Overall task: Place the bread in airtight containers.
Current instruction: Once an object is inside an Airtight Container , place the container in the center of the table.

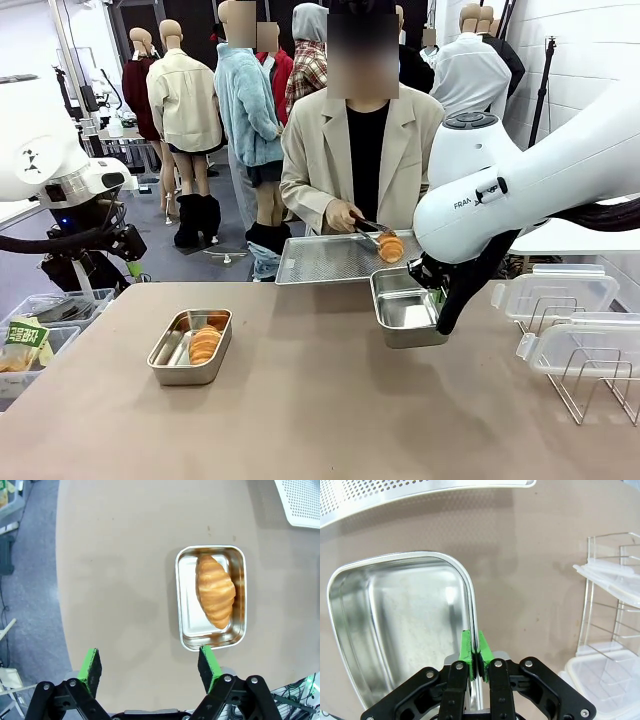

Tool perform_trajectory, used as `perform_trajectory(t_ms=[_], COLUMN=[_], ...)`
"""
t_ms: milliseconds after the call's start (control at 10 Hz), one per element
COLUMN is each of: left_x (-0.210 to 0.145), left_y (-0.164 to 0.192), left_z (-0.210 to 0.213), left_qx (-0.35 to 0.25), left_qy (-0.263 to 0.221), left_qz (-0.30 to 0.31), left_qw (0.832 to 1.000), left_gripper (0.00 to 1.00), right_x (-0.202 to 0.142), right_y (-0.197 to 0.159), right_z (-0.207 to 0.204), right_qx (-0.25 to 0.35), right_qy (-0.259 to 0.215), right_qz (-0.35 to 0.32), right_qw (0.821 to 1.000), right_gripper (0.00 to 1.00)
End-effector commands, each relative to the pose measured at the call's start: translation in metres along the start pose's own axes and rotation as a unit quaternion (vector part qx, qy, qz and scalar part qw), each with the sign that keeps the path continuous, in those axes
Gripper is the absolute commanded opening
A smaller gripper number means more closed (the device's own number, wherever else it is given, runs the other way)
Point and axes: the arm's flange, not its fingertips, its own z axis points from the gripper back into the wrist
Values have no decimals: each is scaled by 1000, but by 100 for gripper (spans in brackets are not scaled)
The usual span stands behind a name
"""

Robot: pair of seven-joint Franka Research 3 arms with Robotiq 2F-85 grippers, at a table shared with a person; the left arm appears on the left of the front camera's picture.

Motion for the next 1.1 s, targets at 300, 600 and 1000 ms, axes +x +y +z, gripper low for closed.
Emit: perform_trajectory(t_ms=[300, 600, 1000], left_x=[0, 0, 0], left_y=[2, 2, 2], left_z=[-1, -1, -1], left_qx=[4, 4, 4], left_qy=[0, 0, 0], left_qz=[5, 5, 5], left_qw=[1000, 1000, 1000], left_gripper=[100, 100, 100], right_x=[1, 1, 1], right_y=[0, 0, 0], right_z=[1, 1, 1], right_qx=[6, 6, 6], right_qy=[-9, -9, -9], right_qz=[0, 0, 0], right_qw=[1000, 1000, 1000], right_gripper=[0, 0, 0])
